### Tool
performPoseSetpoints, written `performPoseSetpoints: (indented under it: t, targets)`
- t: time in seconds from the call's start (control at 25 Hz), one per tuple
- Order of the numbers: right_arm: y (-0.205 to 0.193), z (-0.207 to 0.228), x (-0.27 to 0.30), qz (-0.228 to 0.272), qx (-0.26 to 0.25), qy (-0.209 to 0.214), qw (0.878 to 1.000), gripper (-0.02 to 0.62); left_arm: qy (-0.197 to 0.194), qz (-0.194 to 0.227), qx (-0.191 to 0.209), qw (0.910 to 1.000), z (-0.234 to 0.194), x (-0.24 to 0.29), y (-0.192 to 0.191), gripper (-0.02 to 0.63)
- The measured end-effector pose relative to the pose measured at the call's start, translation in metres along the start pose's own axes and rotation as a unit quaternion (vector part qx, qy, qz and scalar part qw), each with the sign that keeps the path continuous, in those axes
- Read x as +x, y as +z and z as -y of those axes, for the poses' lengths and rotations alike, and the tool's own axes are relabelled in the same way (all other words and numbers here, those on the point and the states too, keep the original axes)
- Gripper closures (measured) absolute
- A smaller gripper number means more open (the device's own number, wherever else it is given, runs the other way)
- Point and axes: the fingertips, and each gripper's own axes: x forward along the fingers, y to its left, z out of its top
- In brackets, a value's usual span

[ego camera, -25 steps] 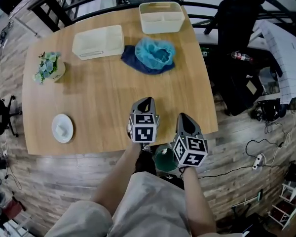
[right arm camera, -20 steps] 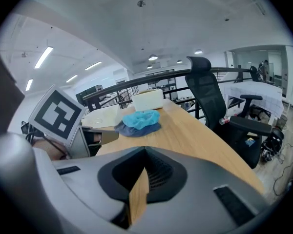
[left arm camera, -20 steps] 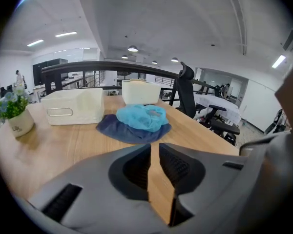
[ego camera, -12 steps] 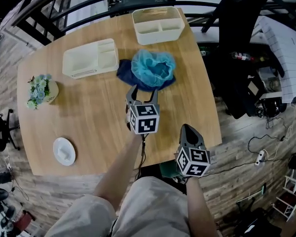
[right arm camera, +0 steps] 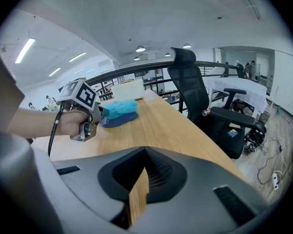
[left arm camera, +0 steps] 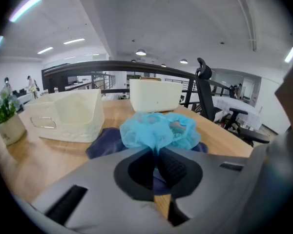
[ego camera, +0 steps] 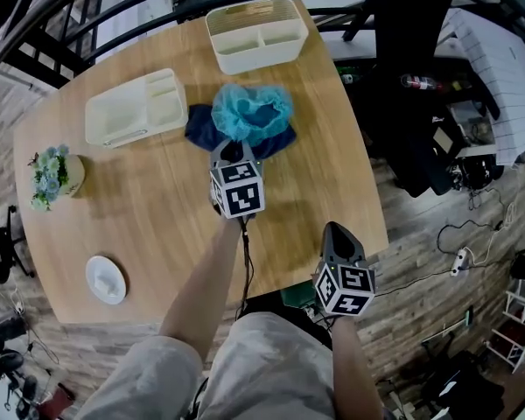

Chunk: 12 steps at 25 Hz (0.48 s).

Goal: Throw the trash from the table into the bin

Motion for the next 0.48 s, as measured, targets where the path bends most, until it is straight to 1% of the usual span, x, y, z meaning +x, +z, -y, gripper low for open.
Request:
performPoseSetpoints:
  t: [0.04,0.12,0.28,0.48]
  targets:
    - [-0.001,0.001,-0.001,-0.001,0.001,0.0,1.0,0.569,0.0,0.006,-0.011,0.9999,-0.001,-0.001,0.002,0.597]
    - [-0.005,0.001,-0.003,-0.002,0.001,0.001,1.0,0.569,-0.006,0.011,-0.018,0.9998,0.002,-0.005,0.003,0.597]
    - [-0.011,0.0,-0.013,0.001,0.002,0.007,1.0,0.569,-0.01,0.024,-0.015,0.9996,0.012,-0.022,0.01,0.597]
    - [-0.021,-0.001,-0.035,0.016,-0.002,0.021,1.0,0.569,-0.014,0.05,-0.004,0.9986,0.032,-0.059,0.019,0.598]
